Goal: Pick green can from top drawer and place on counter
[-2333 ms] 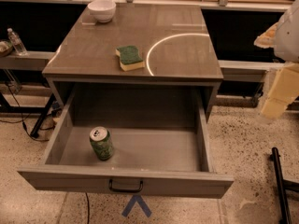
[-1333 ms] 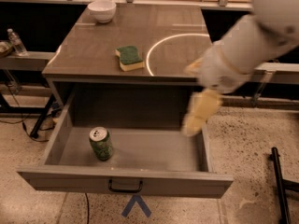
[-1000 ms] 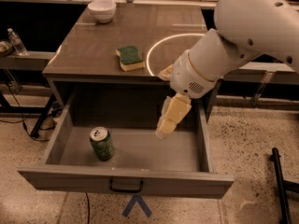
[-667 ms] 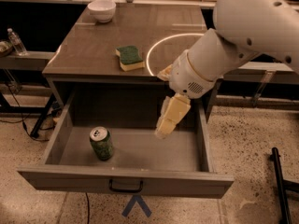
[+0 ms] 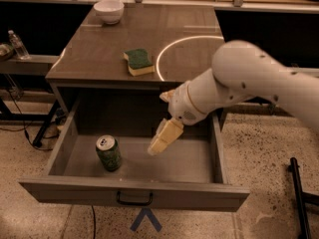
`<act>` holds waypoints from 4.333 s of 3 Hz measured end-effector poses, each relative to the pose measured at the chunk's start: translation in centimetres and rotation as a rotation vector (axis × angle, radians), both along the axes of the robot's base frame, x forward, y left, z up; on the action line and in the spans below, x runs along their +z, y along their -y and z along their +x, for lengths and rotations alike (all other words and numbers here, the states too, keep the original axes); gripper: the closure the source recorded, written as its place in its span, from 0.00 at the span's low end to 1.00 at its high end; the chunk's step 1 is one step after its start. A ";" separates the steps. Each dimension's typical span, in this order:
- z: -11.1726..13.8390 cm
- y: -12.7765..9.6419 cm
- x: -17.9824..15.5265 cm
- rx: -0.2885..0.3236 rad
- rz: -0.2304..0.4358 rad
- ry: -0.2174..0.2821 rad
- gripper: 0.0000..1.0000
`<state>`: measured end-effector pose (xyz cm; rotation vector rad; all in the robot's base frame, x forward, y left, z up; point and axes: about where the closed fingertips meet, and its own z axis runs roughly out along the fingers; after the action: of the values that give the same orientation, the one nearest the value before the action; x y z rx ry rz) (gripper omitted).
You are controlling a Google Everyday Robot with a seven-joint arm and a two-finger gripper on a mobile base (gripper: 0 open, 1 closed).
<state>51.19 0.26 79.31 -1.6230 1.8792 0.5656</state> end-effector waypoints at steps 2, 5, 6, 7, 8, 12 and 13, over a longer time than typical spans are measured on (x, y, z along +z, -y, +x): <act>2.1 -3.7 -6.7 -0.040 0.177 -0.063 0.00; 1.5 -14.1 -10.7 0.004 0.454 -0.086 0.04; 0.8 -16.9 -11.2 0.029 0.494 -0.075 0.34; 0.4 -16.9 -11.4 -0.005 0.507 -0.069 0.65; 1.7 -12.2 -6.7 -0.101 0.494 0.008 0.96; 7.6 -5.1 10.4 -0.172 0.384 0.300 1.00; 12.2 -5.1 19.4 -0.137 0.384 0.453 1.00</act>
Offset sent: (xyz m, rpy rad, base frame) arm 0.0279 0.0659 -0.1044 0.3098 0.1243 -0.0637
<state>63.44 5.37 98.66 -1.2353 1.4312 0.4239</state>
